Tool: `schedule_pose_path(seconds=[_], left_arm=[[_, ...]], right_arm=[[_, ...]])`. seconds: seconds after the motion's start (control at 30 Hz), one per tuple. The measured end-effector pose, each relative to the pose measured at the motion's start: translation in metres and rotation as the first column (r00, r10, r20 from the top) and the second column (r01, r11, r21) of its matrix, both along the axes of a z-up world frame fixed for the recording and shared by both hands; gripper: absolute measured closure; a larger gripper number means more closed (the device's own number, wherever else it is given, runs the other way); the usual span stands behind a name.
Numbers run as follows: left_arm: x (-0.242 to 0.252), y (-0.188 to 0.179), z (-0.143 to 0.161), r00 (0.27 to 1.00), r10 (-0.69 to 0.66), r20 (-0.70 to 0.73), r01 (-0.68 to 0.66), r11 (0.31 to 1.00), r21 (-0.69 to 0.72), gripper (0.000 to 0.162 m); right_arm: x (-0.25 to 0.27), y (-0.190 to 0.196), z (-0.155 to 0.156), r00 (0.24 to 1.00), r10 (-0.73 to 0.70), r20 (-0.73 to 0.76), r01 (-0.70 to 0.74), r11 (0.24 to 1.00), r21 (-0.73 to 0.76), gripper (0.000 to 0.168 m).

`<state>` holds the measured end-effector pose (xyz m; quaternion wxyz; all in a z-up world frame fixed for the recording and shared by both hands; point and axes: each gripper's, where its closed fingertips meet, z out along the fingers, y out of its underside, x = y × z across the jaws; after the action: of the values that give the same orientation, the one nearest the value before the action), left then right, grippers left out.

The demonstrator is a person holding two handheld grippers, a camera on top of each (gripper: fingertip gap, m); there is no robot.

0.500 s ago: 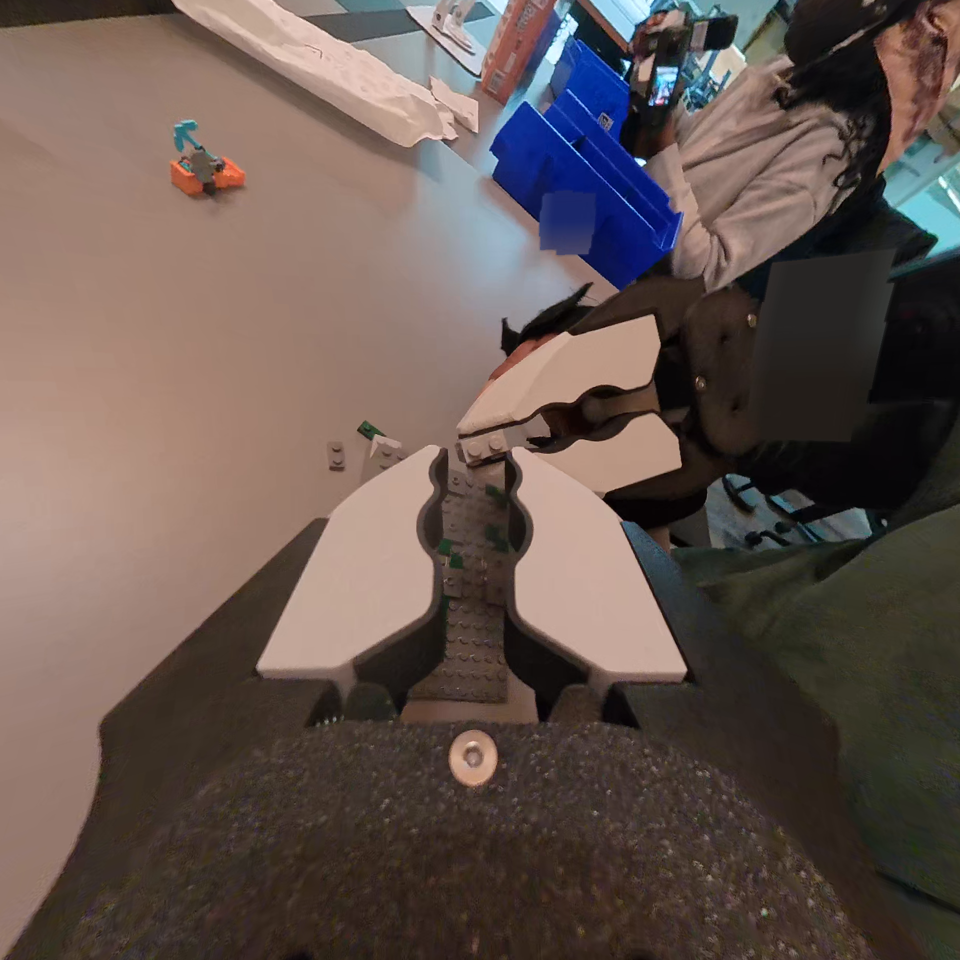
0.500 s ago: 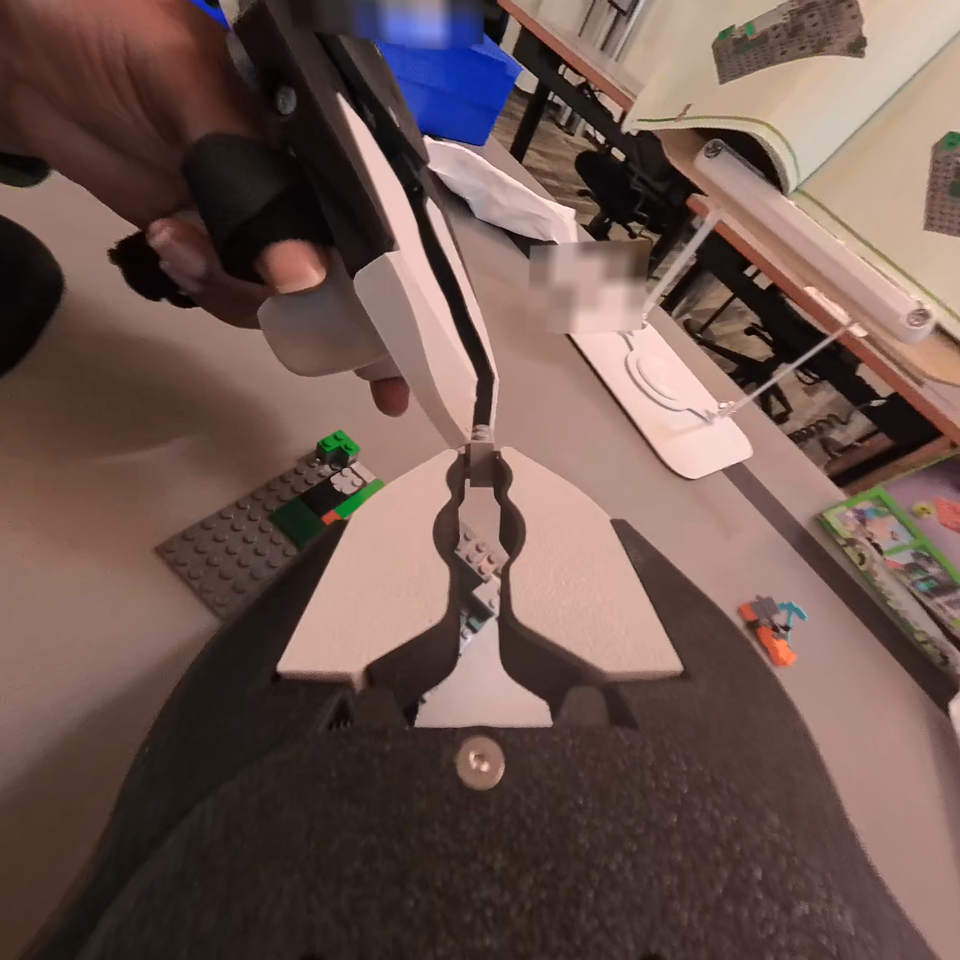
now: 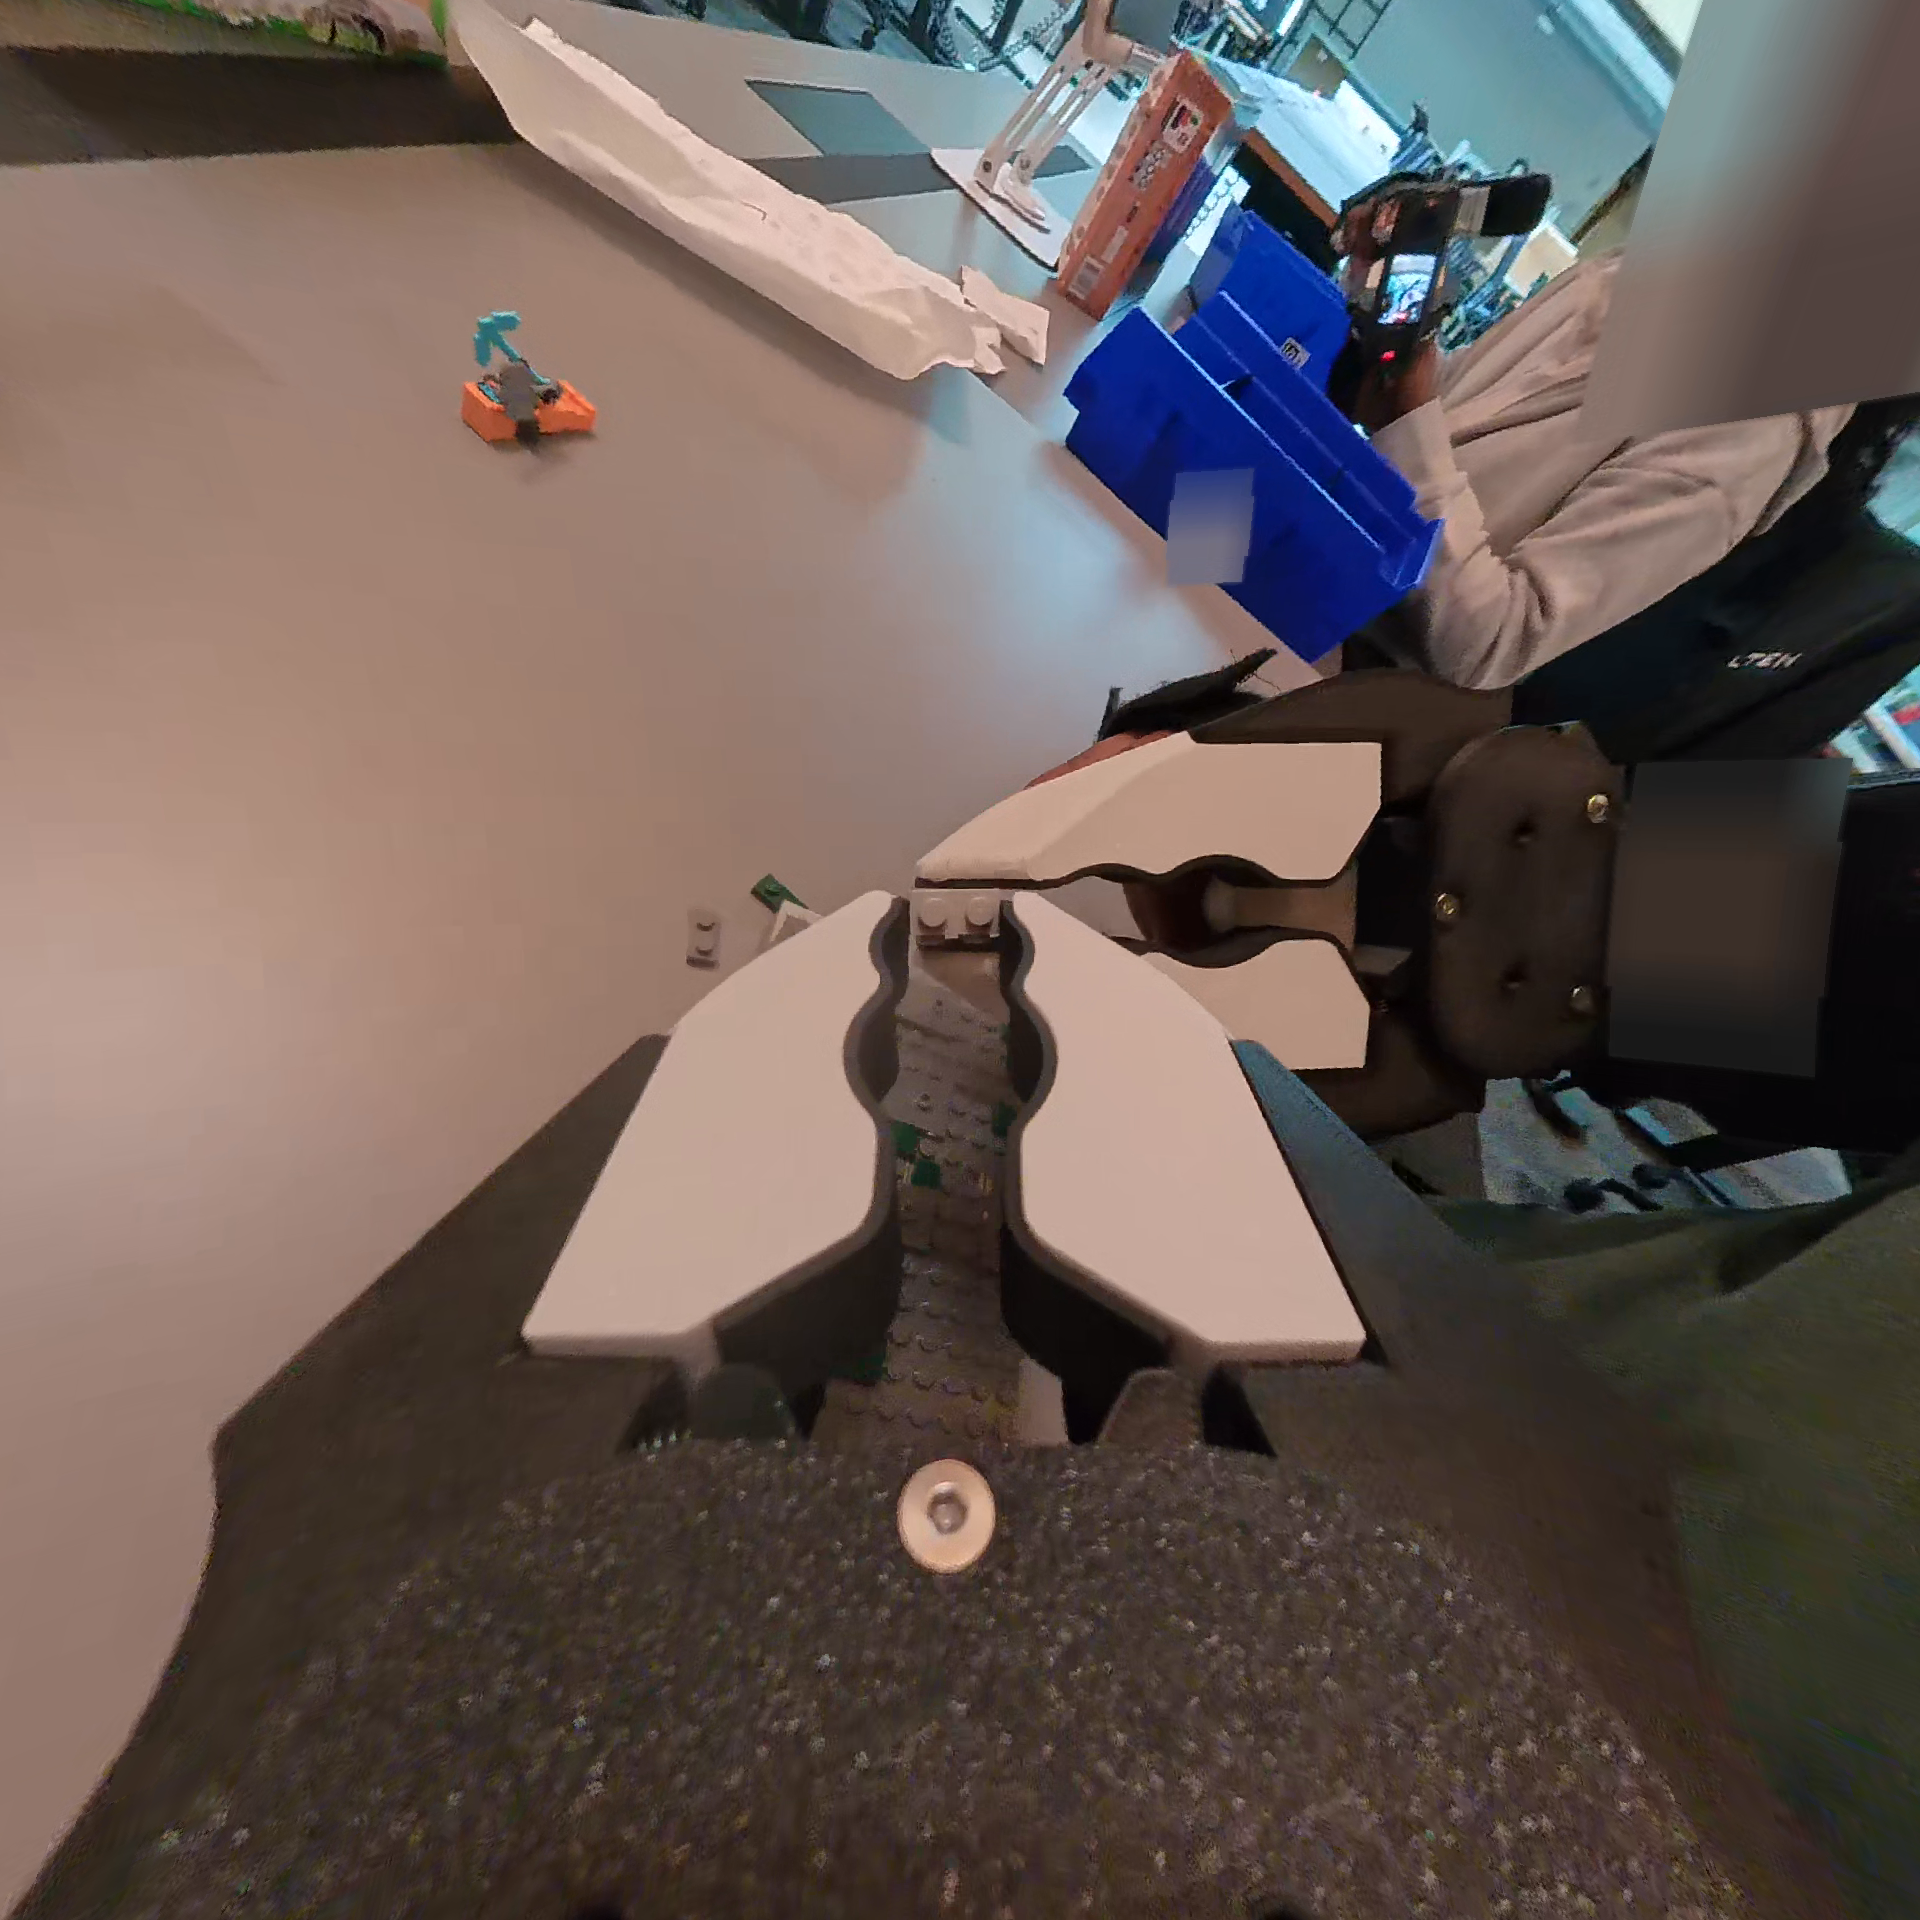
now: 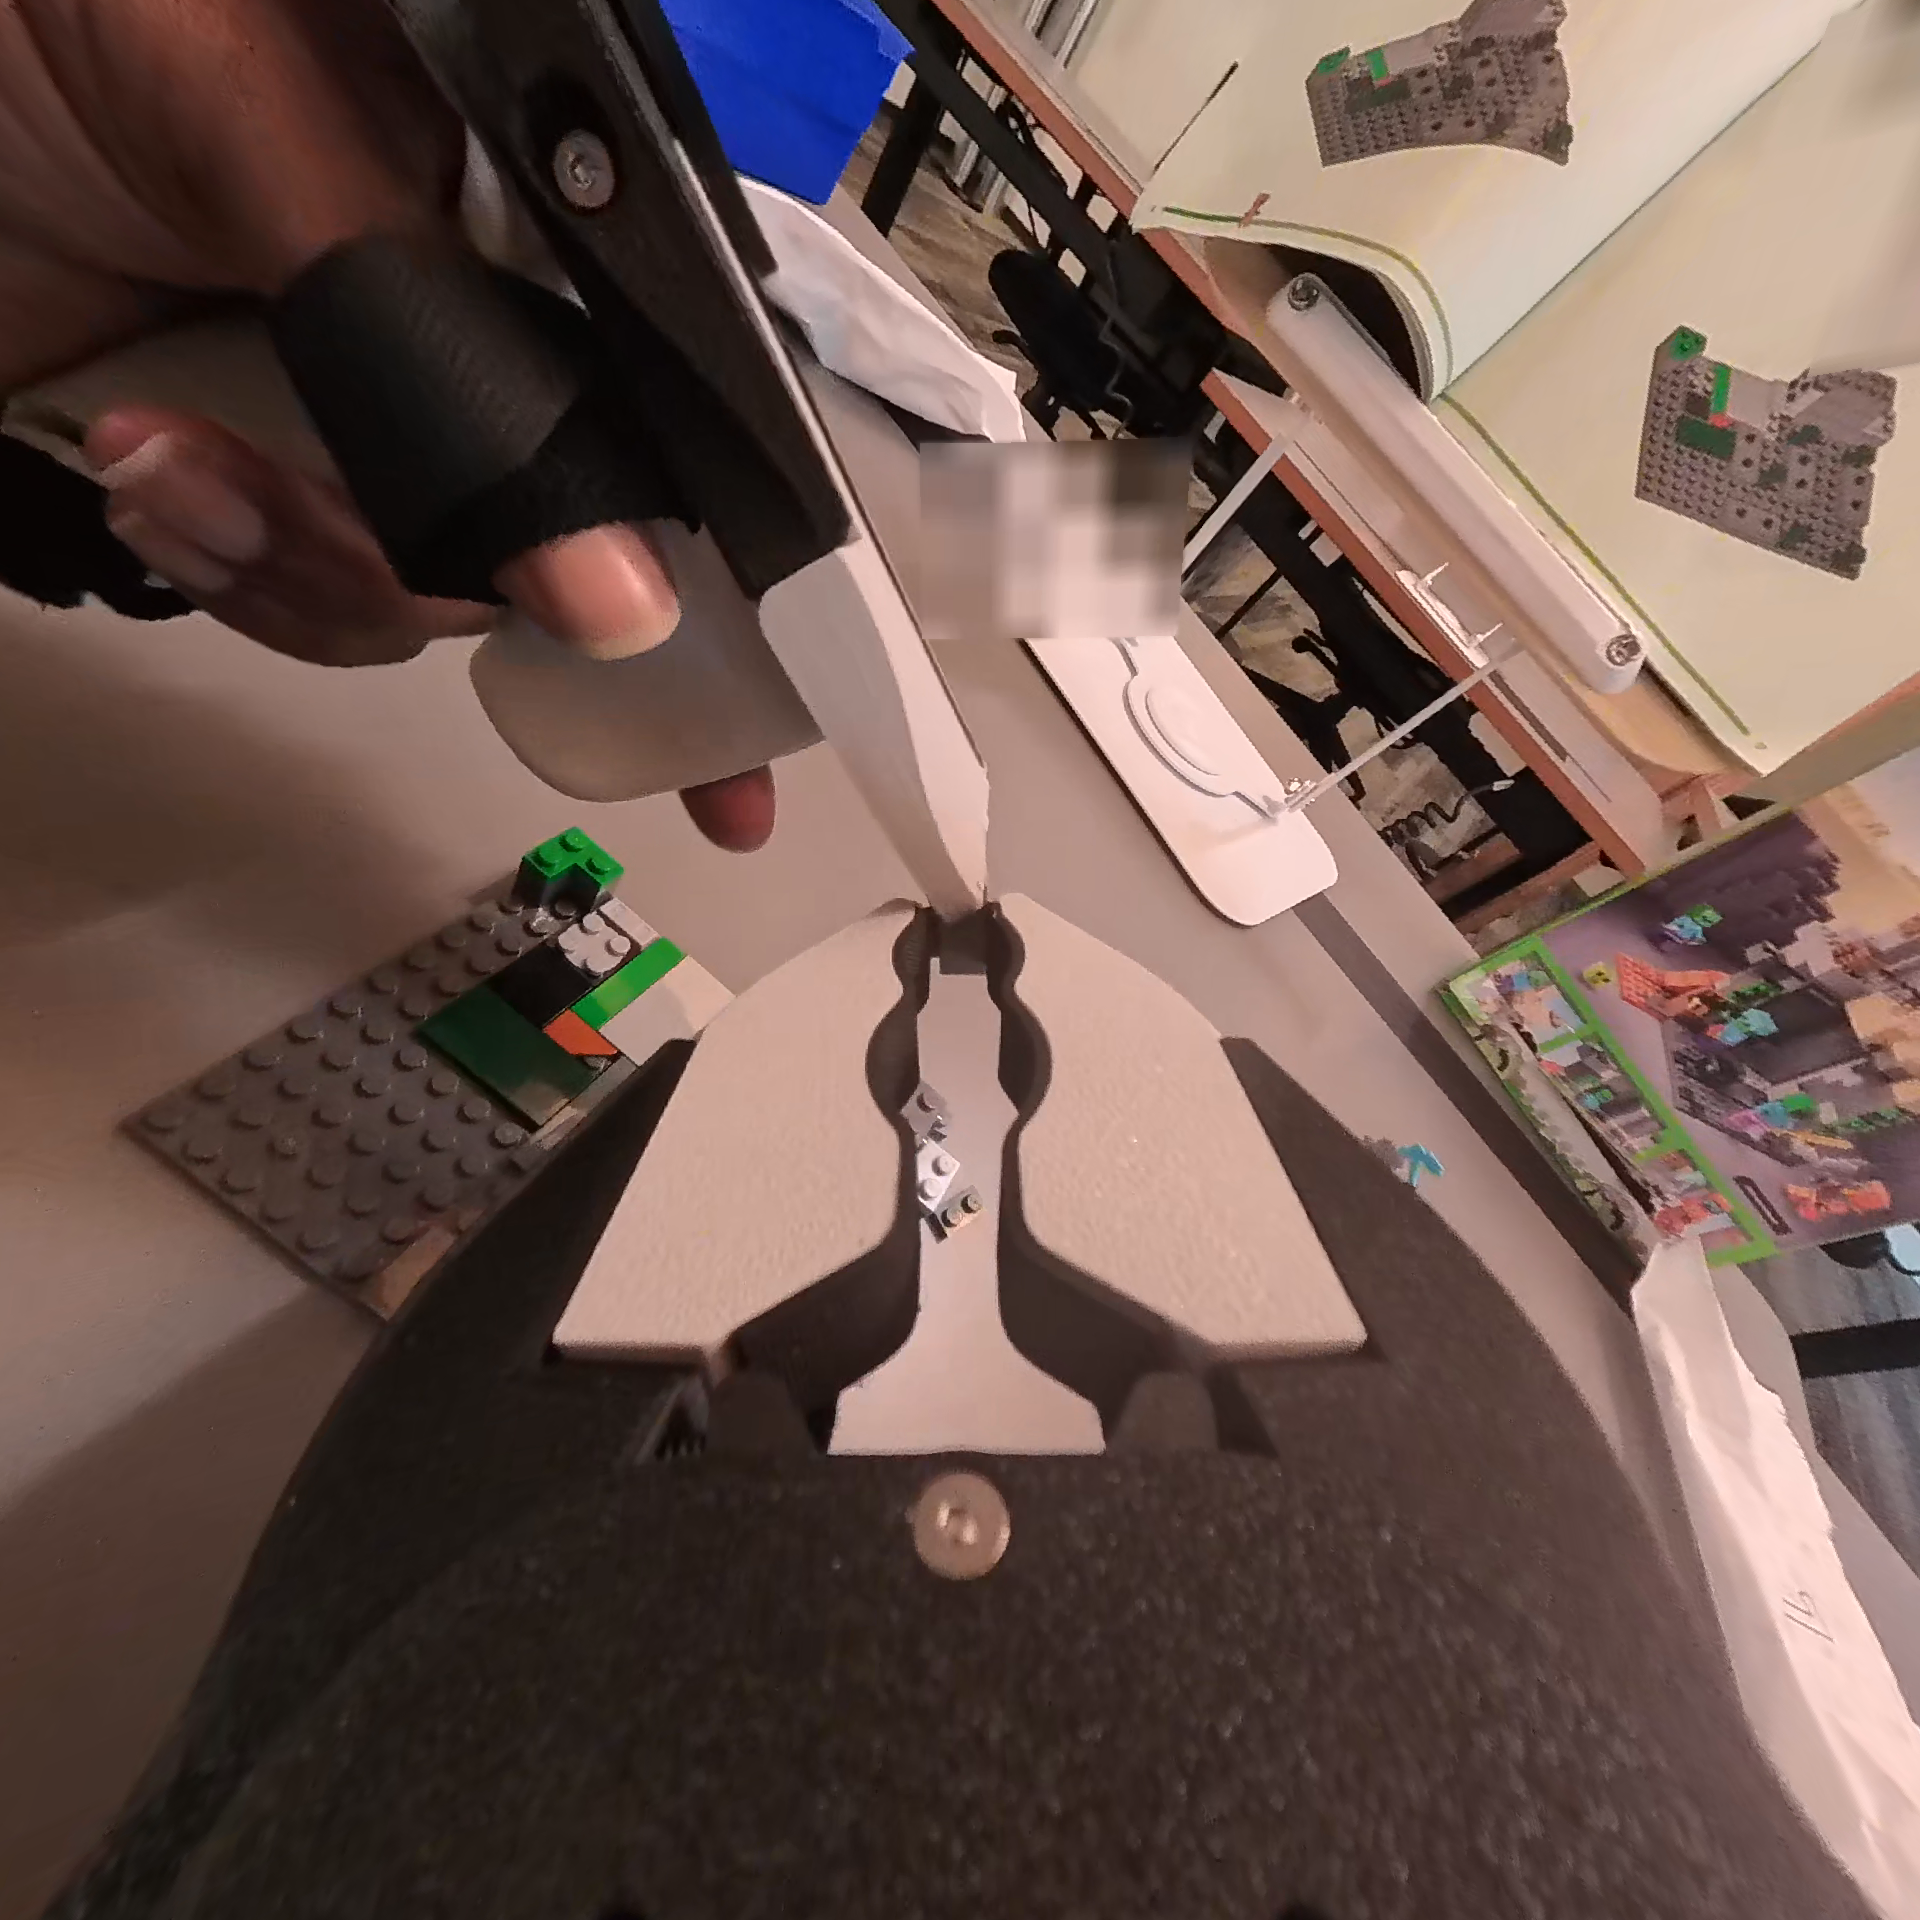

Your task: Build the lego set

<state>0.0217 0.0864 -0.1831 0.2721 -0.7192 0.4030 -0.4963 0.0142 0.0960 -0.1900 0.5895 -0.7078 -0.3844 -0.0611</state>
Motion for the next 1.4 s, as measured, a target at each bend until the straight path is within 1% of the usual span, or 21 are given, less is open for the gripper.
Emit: schedule_pose_path(seconds=[0.1,0.17,0.3,0.47,0.57,0.67,0.87,1.1,1.4], left_arm=[[-0.001,0.000,0.000,0.999,-0.028,-0.019,0.028,1.000,0.013,0.146],[-0.005,0.006,0.001,0.998,-0.028,-0.054,0.031,0.997,0.068,0.146],[-0.019,0.018,-0.011,0.974,-0.052,-0.220,0.091,0.982,0.168,0.146],[-0.026,0.014,-0.038,0.901,-0.140,-0.411,0.217,0.965,0.147,0.147],[-0.023,0.010,-0.052,0.861,-0.181,-0.475,0.272,0.953,0.130,0.146],[-0.016,0.007,-0.060,0.843,-0.202,-0.498,0.299,0.946,0.123,0.146],[-0.009,0.008,-0.071,0.810,-0.197,-0.552,0.332,0.930,0.155,0.146],[-0.007,0.008,-0.077,0.790,-0.201,-0.579,0.351,0.923,0.159,0.146],[-0.006,0.007,-0.077,0.771,-0.216,-0.599,0.382,0.910,0.163,0.146]], right_arm=[[0.000,0.000,0.000,1.000,0.002,-0.008,-0.002,1.000,-0.004,0.158],[0.001,-0.001,0.001,1.000,0.011,-0.021,-0.012,1.000,-0.019,0.156],[0.019,0.002,0.001,0.999,0.009,-0.052,-0.012,0.998,-0.061,0.154],[0.044,0.003,0.000,0.994,0.001,-0.113,-0.014,0.993,-0.115,0.154],[0.049,0.003,-0.003,0.992,0.007,-0.124,-0.025,0.990,-0.142,0.154],[0.051,0.004,-0.006,0.992,0.004,-0.128,-0.024,0.988,-0.155,0.155],[0.050,0.003,-0.015,0.992,0.012,-0.127,-0.035,0.982,-0.183,0.155],[0.051,0.004,-0.016,0.988,0.011,-0.154,-0.042,0.980,-0.197,0.155],[0.054,0.005,-0.014,0.979,0.000,-0.203,-0.043,0.977,-0.210,0.154]])
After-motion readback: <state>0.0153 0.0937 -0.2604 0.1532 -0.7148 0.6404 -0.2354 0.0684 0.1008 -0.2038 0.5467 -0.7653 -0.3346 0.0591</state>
